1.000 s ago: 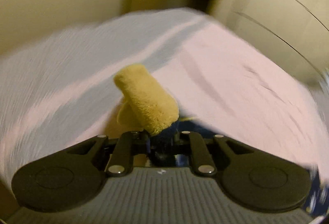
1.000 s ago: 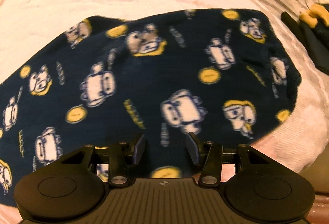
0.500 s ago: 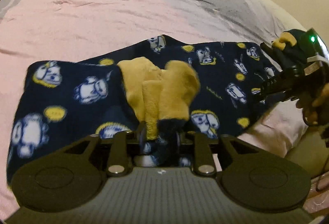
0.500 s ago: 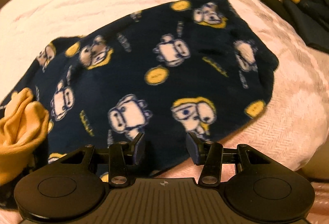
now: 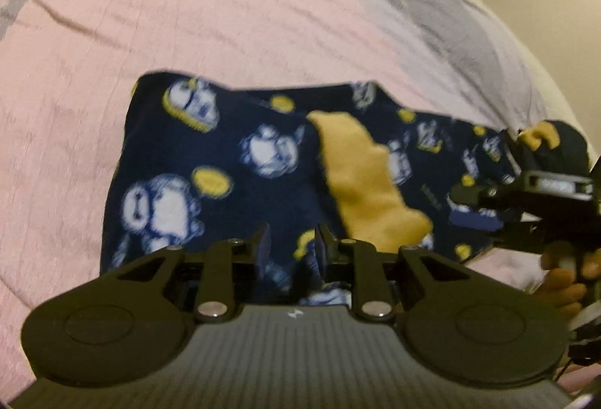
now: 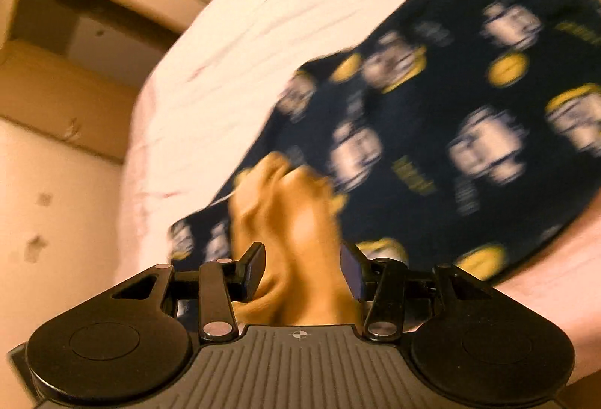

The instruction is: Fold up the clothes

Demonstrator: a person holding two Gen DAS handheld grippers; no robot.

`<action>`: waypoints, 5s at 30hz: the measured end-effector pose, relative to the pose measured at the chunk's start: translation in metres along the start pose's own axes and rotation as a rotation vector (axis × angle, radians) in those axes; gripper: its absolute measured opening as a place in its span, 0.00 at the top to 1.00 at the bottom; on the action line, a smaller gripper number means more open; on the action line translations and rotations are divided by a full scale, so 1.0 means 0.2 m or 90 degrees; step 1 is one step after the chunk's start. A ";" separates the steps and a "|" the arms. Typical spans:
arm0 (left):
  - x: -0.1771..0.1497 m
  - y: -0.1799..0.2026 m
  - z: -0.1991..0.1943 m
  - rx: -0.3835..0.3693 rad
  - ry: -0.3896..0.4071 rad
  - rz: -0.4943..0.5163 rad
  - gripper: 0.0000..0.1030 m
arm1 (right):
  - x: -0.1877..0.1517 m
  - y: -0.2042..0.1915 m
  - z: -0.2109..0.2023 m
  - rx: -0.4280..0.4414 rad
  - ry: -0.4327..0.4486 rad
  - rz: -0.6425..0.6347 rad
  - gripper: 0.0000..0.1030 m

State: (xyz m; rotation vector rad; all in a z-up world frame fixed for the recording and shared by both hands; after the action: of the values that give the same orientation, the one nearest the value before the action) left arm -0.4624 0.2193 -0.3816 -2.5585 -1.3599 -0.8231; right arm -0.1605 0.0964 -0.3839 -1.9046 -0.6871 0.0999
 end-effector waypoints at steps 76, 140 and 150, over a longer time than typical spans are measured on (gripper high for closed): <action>0.13 -0.11 0.18 0.020 0.039 -0.040 0.86 | 0.23 0.14 0.18 -0.070 -0.022 -0.167 0.89; 0.36 0.02 0.34 0.258 0.203 0.009 0.85 | 0.16 -0.19 0.50 -0.089 0.073 -0.548 0.79; 0.29 -0.12 0.56 0.240 0.164 -0.032 0.84 | 0.32 0.08 0.66 -0.114 0.060 -0.409 0.87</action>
State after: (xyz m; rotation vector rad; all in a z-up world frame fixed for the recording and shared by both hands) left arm -0.4107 0.3156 -0.4480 -2.0658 -1.3526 -0.7828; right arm -0.1493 0.2327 -0.4397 -1.7515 -1.2383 -0.4663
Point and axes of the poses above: each gripper's, at about its wrist camera, not at the fingertips, and z roughly the way its jaws point, y to its right, x to its top, the point moved 3 cm from there along z, roughly the way its jaws point, and after that the axes turned 15 degrees about x, right-handed, at the moved point
